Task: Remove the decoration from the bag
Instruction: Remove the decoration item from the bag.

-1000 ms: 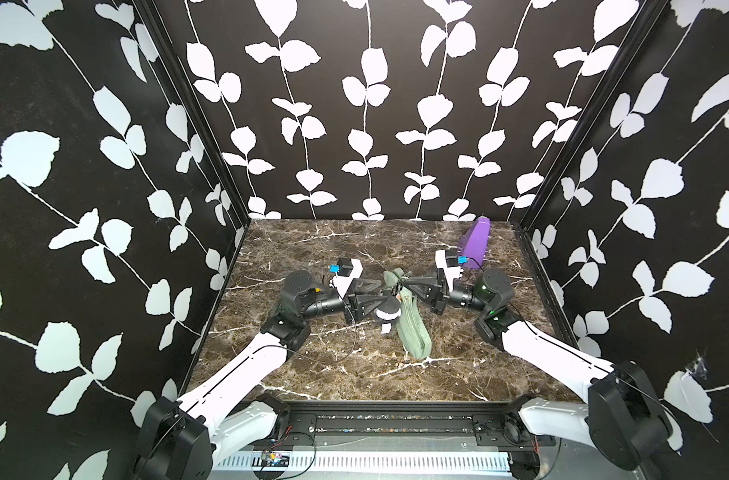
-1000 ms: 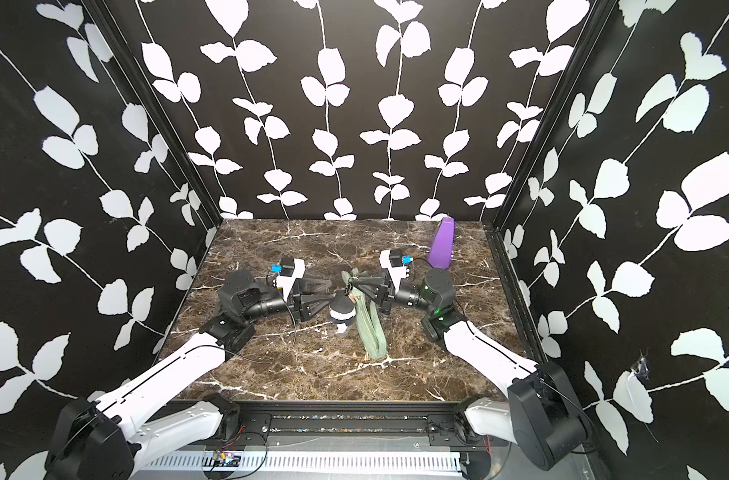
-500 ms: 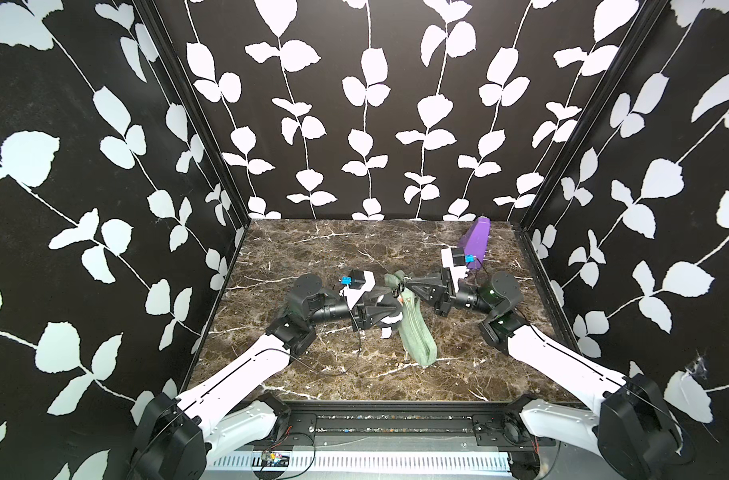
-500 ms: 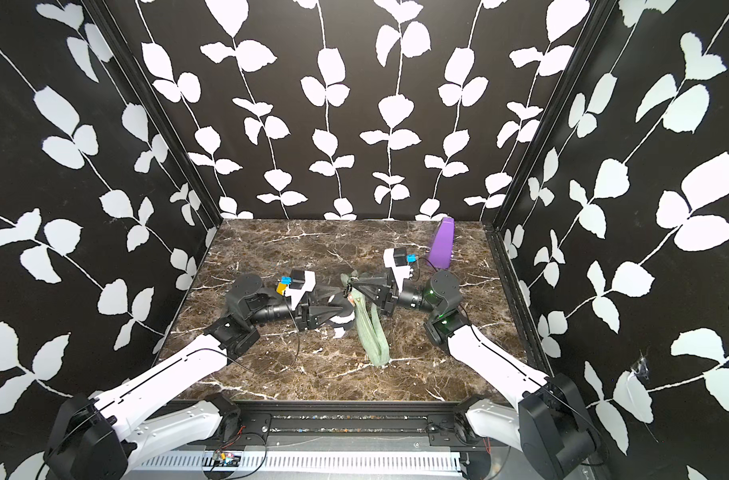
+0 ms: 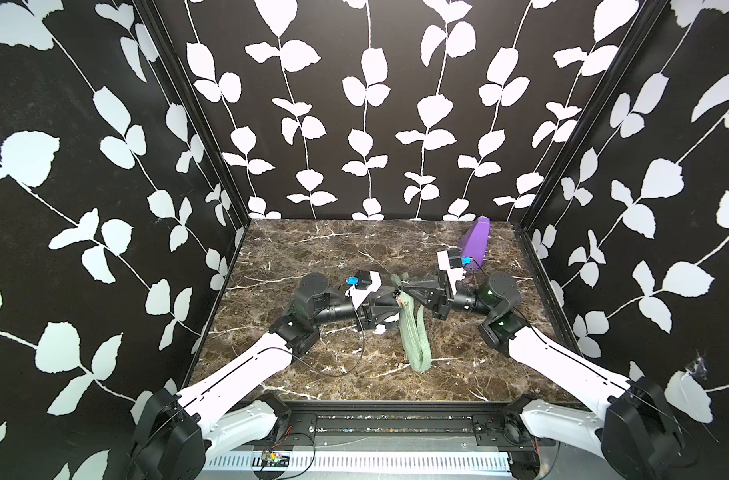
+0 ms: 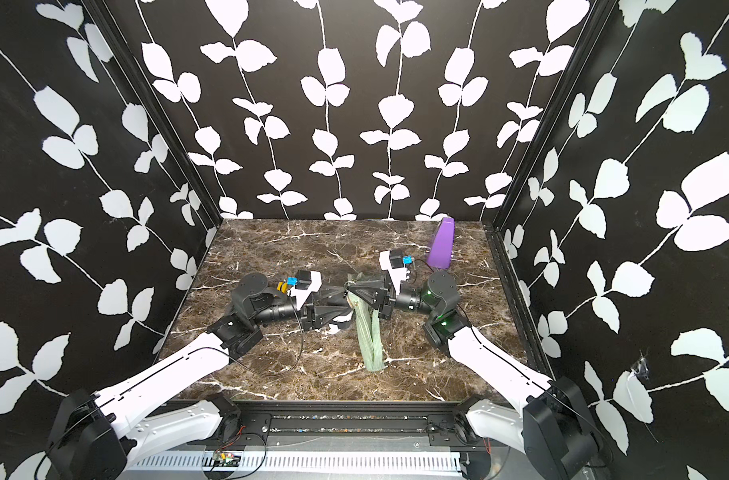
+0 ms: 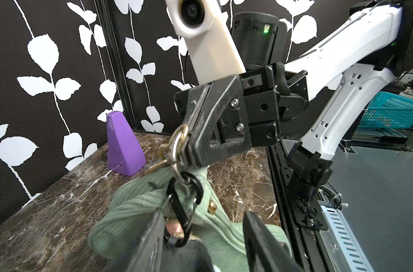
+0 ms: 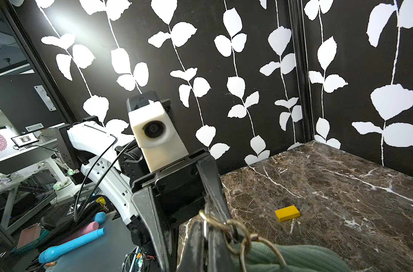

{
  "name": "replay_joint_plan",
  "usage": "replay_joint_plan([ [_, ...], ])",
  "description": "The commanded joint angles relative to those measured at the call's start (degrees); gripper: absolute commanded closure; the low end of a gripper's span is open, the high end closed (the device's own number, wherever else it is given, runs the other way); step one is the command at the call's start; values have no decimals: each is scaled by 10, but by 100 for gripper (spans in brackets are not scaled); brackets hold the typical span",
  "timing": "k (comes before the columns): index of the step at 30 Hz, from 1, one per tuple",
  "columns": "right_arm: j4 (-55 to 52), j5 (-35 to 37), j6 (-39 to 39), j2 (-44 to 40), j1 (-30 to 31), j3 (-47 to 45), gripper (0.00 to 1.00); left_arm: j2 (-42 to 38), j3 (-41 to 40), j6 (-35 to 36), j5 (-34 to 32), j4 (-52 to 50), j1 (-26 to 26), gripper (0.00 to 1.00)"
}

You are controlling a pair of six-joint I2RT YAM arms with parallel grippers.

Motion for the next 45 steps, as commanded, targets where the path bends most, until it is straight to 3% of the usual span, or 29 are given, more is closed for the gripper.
replay_joint_plan([
  [1,23,-16,-10,-25,7,19,100,-15,8,5,-19,-4,-4,42],
  [5,25,-30,-16,-32,7,18,100,-28,8,-2,-26,-11,-3,40],
  [12,29,-44,-17,-38,8,18,100,-12,28,-17,53,-23,-3,40],
  [21,14,-31,-21,-50,9,13,100,-4,29,-39,41,-2,-3,51],
  [45,5,-28,-34,-56,9,0,100,18,32,-80,49,48,-6,51],
])
